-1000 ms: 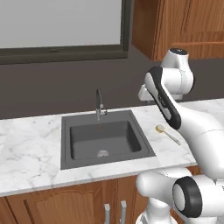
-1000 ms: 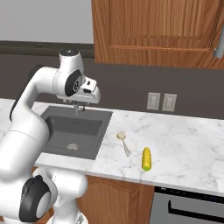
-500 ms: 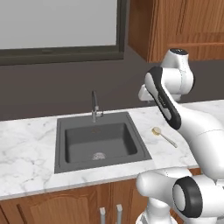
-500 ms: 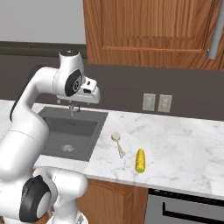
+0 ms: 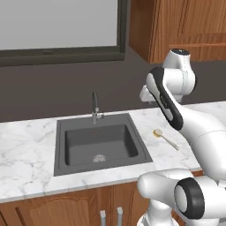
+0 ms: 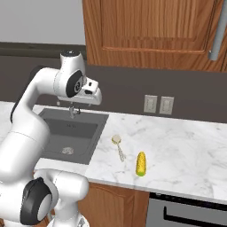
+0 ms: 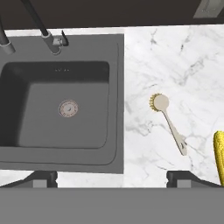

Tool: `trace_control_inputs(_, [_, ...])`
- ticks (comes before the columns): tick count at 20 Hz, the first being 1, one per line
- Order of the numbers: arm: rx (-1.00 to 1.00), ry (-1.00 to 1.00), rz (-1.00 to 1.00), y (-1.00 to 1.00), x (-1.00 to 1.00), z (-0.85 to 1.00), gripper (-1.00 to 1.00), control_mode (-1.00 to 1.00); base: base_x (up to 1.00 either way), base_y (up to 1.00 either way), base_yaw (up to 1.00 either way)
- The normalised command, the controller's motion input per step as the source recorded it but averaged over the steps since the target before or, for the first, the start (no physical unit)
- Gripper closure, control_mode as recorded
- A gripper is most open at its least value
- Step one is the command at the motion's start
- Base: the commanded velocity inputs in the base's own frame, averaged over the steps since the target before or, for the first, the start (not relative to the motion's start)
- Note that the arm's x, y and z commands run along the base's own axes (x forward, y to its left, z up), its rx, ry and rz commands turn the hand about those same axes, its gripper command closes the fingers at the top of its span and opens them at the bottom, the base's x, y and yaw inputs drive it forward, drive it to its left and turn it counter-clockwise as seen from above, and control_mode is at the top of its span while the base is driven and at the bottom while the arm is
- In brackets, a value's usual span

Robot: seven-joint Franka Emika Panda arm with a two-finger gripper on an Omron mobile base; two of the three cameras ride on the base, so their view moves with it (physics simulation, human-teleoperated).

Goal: Turn on the sink faucet. Then move the corn from the counter to the sink. Turn off the sink. Move the vegetable from the sink to the pot next to the stove. Finally move the pot to the front right burner.

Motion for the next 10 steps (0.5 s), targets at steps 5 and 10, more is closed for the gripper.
trace_control_inputs(5, [0.00,0.00,0.00,0.00,0.00,0.00,-1.00,1.00,0.32,-0.17,-0.02])
trace_control_inputs(10, [0.00,0.00,0.00,0.00,0.00,0.00,-1.00,1.00,0.37,-0.14,-0.03])
